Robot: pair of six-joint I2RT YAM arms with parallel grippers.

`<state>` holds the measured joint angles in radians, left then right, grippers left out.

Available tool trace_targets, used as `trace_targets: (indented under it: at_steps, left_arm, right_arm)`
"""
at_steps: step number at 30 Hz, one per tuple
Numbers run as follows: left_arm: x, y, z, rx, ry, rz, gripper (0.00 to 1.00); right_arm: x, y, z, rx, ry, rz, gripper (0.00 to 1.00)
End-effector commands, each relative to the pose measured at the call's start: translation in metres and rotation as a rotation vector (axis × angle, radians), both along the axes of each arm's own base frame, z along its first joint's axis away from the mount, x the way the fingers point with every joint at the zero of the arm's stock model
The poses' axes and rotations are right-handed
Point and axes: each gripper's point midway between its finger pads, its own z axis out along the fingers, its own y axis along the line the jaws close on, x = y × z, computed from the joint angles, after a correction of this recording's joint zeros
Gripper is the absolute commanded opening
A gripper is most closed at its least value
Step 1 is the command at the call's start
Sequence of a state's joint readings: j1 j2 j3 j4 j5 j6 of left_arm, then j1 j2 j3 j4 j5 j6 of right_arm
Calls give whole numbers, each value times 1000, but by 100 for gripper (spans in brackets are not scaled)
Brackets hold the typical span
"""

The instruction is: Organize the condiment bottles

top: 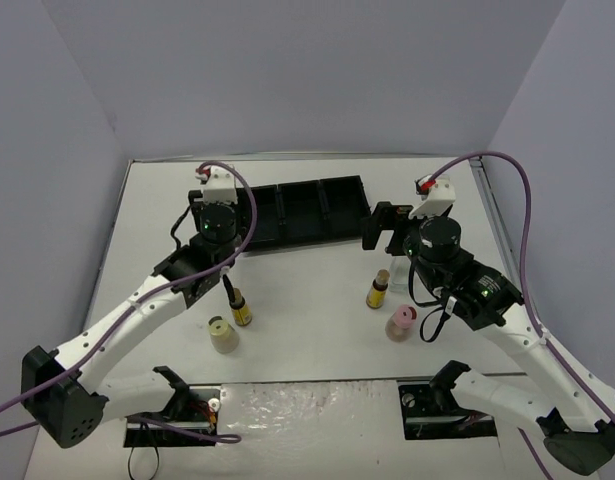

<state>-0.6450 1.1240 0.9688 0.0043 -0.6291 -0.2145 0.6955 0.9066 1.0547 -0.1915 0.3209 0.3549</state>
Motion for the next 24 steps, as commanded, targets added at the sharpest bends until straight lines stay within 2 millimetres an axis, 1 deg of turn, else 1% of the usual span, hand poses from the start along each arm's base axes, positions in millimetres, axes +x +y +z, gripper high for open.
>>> trace_targets:
  at_steps: [1,2,3,5,6,7,9,12,13,16,20,22,24]
  left_arm:
    - [32,-20,77,-46,-152,-32,0]
    - [39,-26,76,-38,-144,-42,0]
    - [46,-31,70,-25,-130,-51,0]
    - [65,-36,77,-31,-135,-58,0]
    - [72,-38,85,-45,-150,-60,0]
    - [80,-40,86,-50,-151,-63,0]
    - [98,-43,80,-49,-138,-69,0]
    - [120,-47,78,-51,-140,-73,0]
    - [122,-47,80,-55,-146,-78,0]
    - [143,-55,72,-60,-144,-92,0]
    - [163,-62,63,-66,-145,-108,0]
    - [172,-67,55,-69,-139,-119,0]
    - [177,-69,56,-77,-150,-122,0]
  right_arm:
    - [4,-2,17,34,-58,-29,100]
    - [3,-3,17,35,-61,-30,100]
    - [3,-4,18,36,-64,-34,100]
    - [2,-7,21,35,-69,-42,100]
    - [2,-8,22,33,-71,-46,100]
    - [2,-9,23,29,-73,-50,100]
    - [3,-11,25,17,-74,-56,100]
    - [3,-12,25,4,-72,-59,100]
    - [3,-12,25,3,-72,-59,100]
    - [5,-11,25,-10,-69,-57,100]
    - [7,-8,23,-22,-61,-48,100]
    - [7,-7,22,-24,-59,-45,100]
    - [7,-7,22,-27,-60,-46,100]
